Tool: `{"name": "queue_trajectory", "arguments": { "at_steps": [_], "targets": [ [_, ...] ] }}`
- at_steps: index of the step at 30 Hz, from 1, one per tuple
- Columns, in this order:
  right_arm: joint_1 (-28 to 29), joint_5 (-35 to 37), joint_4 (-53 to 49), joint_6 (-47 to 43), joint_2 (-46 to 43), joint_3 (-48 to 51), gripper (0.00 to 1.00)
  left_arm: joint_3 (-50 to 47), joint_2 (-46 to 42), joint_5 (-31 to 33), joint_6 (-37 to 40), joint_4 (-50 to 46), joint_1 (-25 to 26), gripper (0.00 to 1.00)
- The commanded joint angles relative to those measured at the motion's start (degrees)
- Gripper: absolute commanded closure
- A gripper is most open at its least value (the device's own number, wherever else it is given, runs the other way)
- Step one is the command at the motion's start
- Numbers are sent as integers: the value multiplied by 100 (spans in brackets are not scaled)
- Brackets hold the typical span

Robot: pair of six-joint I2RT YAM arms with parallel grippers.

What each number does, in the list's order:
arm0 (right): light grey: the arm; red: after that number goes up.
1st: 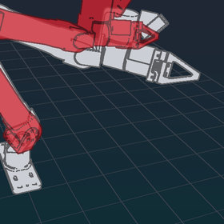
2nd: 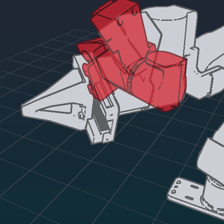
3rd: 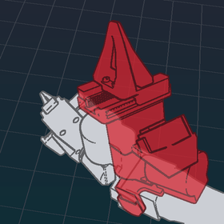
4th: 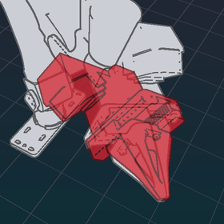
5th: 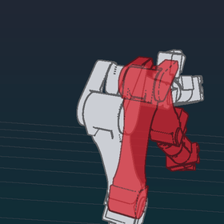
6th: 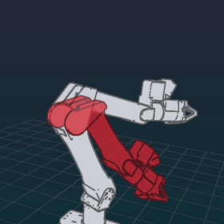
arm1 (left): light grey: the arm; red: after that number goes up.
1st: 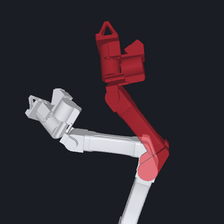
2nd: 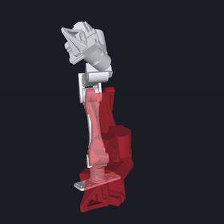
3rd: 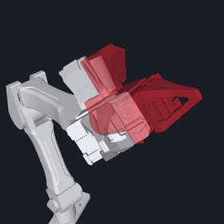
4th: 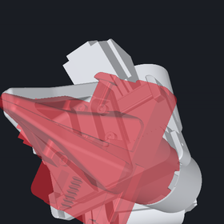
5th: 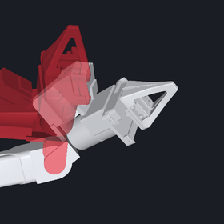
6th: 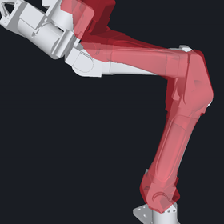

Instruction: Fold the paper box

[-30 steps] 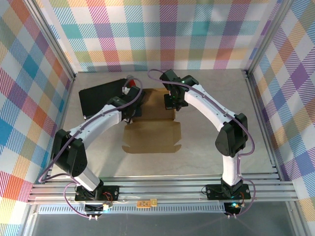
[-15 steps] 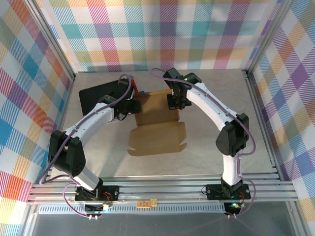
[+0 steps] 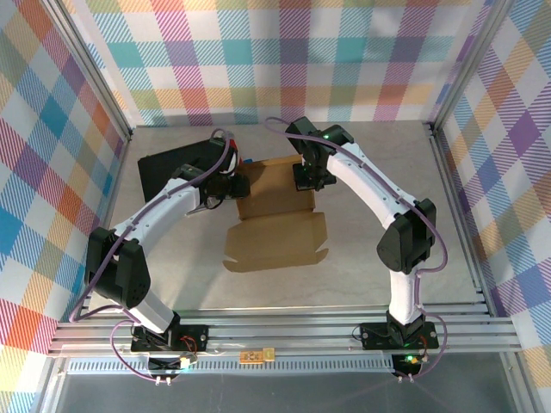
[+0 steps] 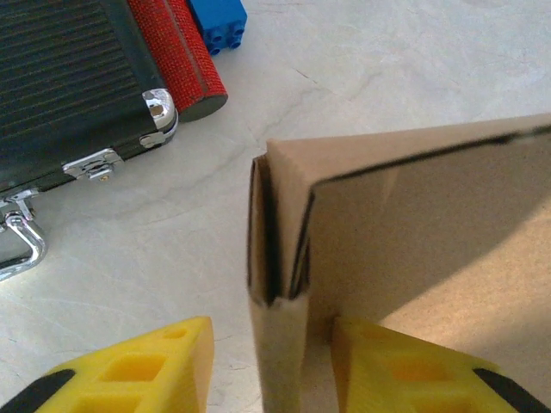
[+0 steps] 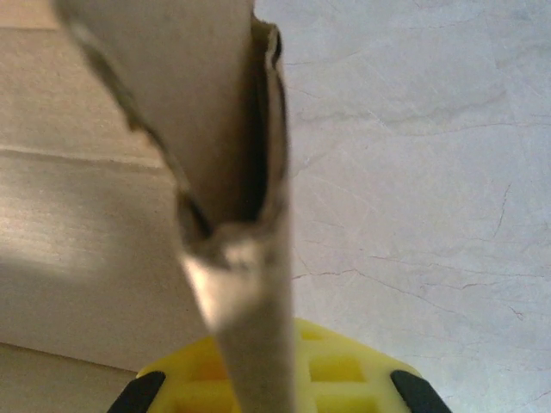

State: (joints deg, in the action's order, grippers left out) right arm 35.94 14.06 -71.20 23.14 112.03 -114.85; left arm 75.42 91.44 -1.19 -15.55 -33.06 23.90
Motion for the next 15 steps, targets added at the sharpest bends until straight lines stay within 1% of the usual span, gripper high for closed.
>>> {"name": "queue_trajectory", "arguments": {
  "at_steps": [1, 2, 5, 10, 15],
  "targets": [
    [-44, 1, -138, 38, 65, -222, 100, -118, -11, -5, 79, -227, -8, 68],
    [-45, -4, -140, 32, 65, -229, 100, -132, -25, 85, 79, -220, -8, 75],
    [-44, 15, -140, 23, 52, -231, 100, -83, -8, 465, 27, -311, -8, 99],
    [-44, 74, -165, 33, 30, -234, 100, 135, 90, 1394, -9, -679, 115, 100],
    [-44, 114, -166, 67, 34, -257, 100, 550, 349, 2517, -10, -1232, 507, 100]
  ]
}}
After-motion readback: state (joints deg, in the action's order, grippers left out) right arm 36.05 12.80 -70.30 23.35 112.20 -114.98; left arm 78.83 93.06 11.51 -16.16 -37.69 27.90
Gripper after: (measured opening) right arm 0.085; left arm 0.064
